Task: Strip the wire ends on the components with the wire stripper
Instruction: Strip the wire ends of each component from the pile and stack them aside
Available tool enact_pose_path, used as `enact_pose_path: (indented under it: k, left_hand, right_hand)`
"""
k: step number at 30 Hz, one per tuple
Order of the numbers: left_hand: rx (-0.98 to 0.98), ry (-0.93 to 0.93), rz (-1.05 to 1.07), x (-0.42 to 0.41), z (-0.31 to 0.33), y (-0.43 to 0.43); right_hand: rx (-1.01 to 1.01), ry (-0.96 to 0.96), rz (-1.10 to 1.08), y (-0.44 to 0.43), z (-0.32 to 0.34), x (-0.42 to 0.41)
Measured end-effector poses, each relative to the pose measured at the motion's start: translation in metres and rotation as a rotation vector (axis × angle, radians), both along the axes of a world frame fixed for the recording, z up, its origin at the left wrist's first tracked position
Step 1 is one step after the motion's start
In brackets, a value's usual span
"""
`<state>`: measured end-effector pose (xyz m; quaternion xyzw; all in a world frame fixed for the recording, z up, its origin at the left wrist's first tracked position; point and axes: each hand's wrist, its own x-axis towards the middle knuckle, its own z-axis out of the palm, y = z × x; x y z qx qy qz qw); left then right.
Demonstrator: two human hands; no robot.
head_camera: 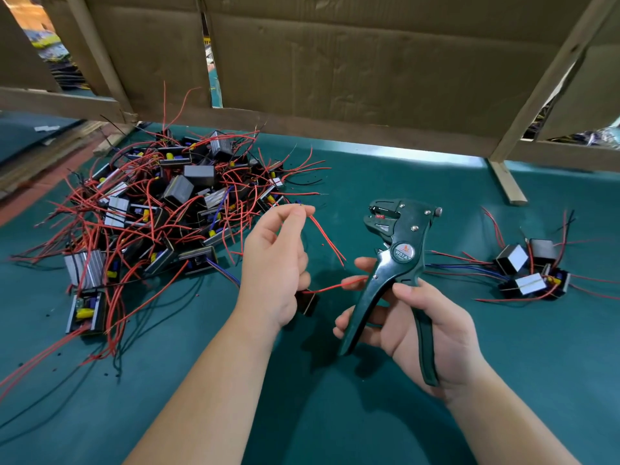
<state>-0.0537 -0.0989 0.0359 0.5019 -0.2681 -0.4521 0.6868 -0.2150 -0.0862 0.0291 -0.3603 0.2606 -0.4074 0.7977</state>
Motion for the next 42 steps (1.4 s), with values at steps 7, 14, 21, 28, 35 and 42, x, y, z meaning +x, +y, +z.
enact_pose_path:
  k: [7,14,21,28,35,42]
  left_hand:
    - [0.025,-0.139,0.069,0.001,0.003,0.004]
    - [-0.068,-0.325,0.105,-0.002,0.003,0.007]
    - [-0.056,-0.400,0.033,-0.001,0.004,0.009]
    - [-0.008,-0.798,-0.047,-0.003,-0.003,0.013]
    - [-0.016,-0.816,-0.140,0.000,-0.010,0.011]
    - [-0.074,-1.031,-0.380,0.008,-0.009,0.010]
  right_hand:
    - [-0.009,0.016,0.033,0.001,0.000,0.001]
    - [0.015,0.035,0.046,0.002,-0.001,0.002]
    - [0.020,0.035,0.039,0.002,0.001,0.003]
    - [0.023,0.030,0.041,0.002,0.000,0.003]
    - [-0.003,0.026,-0.005,-0.003,-0.001,-0.003]
    - [-0.016,-0.016,-0.086,-0.010,0.002,-0.012]
